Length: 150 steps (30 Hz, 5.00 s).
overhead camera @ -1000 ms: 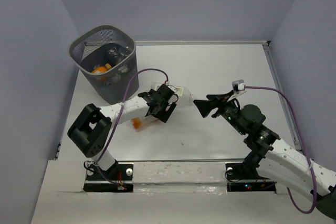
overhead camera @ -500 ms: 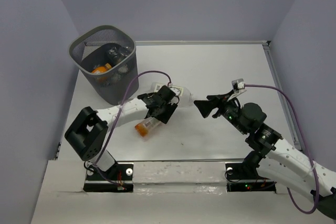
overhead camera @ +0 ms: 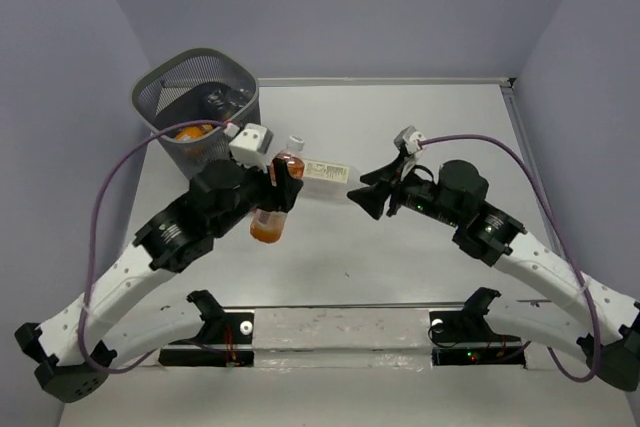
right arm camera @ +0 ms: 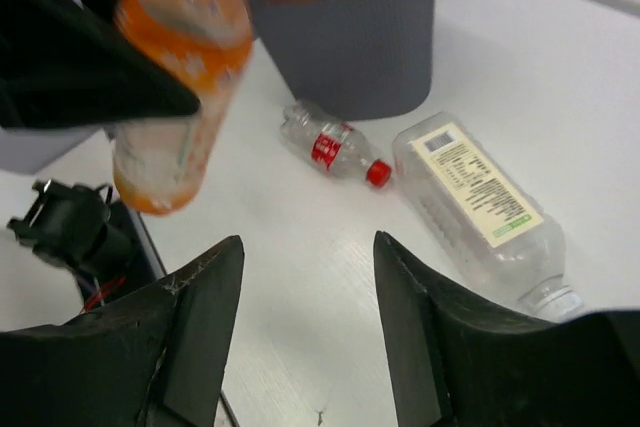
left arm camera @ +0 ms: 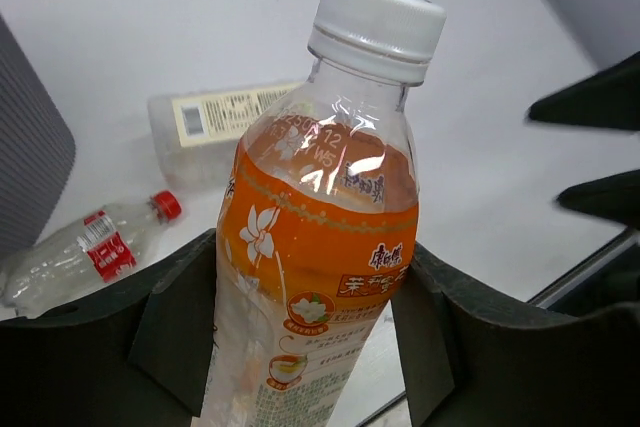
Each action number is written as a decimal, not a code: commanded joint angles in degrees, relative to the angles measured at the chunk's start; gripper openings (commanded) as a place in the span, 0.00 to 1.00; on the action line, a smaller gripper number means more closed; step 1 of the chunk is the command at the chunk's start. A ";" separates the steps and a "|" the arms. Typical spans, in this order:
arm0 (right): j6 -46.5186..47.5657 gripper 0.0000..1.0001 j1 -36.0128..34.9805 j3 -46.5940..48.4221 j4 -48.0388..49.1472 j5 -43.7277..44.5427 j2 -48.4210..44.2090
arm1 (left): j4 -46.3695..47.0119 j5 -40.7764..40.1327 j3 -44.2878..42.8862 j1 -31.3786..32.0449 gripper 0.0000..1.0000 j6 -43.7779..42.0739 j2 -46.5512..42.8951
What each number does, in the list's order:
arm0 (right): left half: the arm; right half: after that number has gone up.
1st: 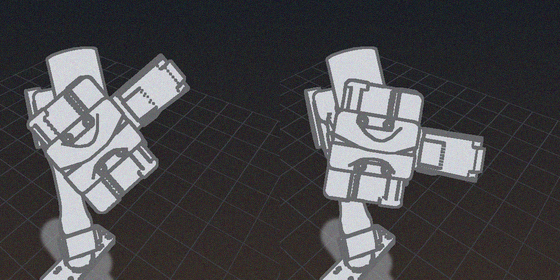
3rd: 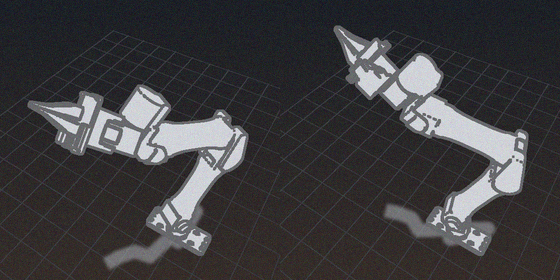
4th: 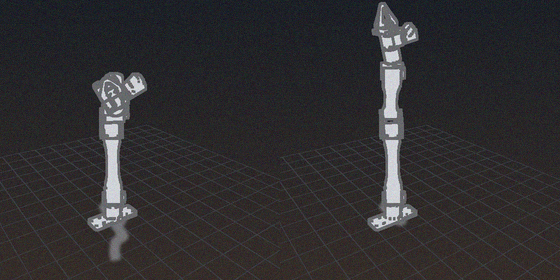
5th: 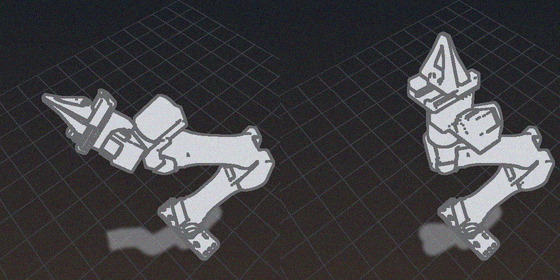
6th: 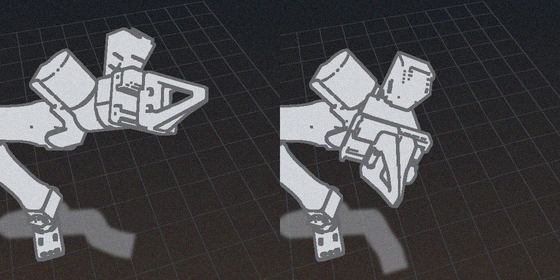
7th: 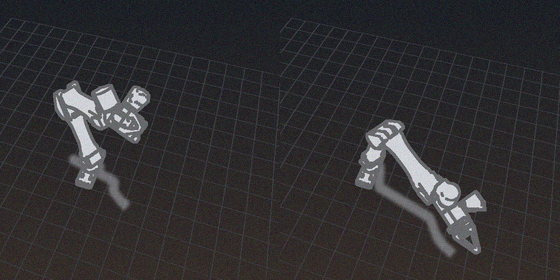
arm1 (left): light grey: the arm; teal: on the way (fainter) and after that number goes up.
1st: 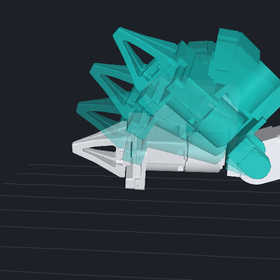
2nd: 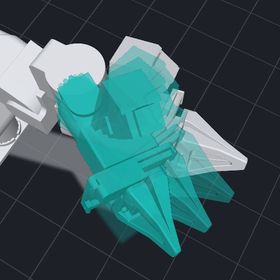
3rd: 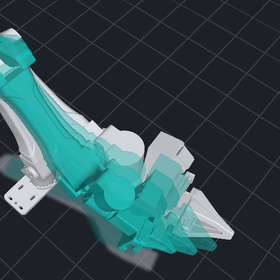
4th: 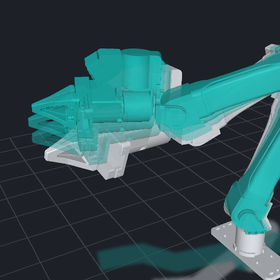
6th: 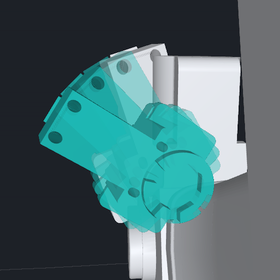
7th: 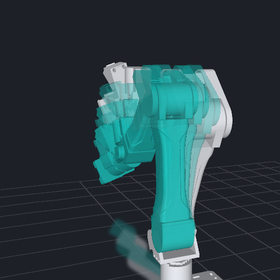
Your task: Put the plastic bottles in the bin
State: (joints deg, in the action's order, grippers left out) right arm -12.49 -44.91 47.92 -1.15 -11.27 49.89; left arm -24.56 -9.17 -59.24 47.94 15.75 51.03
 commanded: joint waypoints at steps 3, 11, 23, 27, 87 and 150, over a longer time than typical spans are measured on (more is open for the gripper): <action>7.38 0.52 -2.11 10.95 1.33 -14.14 21.58 | 4.51 -14.81 -8.69 0.13 0.51 8.51 -10.32; 23.45 0.92 -10.72 28.62 -1.84 -7.73 45.72 | 7.76 -23.86 -15.37 0.13 0.51 6.32 -12.26; 34.90 1.00 -11.78 51.55 -5.80 -0.25 72.70 | 17.17 -30.56 -17.30 0.13 0.51 0.16 -11.65; 34.82 1.00 -11.78 54.56 -6.06 -1.03 76.32 | 18.84 -31.87 -18.62 0.13 0.51 -2.03 -8.93; 18.63 0.91 -15.74 42.50 9.06 -11.84 59.18 | 13.14 0.19 -12.30 -37.66 0.99 2.09 -9.98; 28.13 0.48 -20.06 47.60 26.81 16.81 59.97 | 1.45 4.61 -10.54 -37.66 0.99 4.65 -28.87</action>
State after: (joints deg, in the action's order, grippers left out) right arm 11.14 -66.50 87.74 27.42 0.51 104.88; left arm -22.59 -2.59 -68.88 10.39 21.08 21.98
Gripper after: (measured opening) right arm 0.692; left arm 0.989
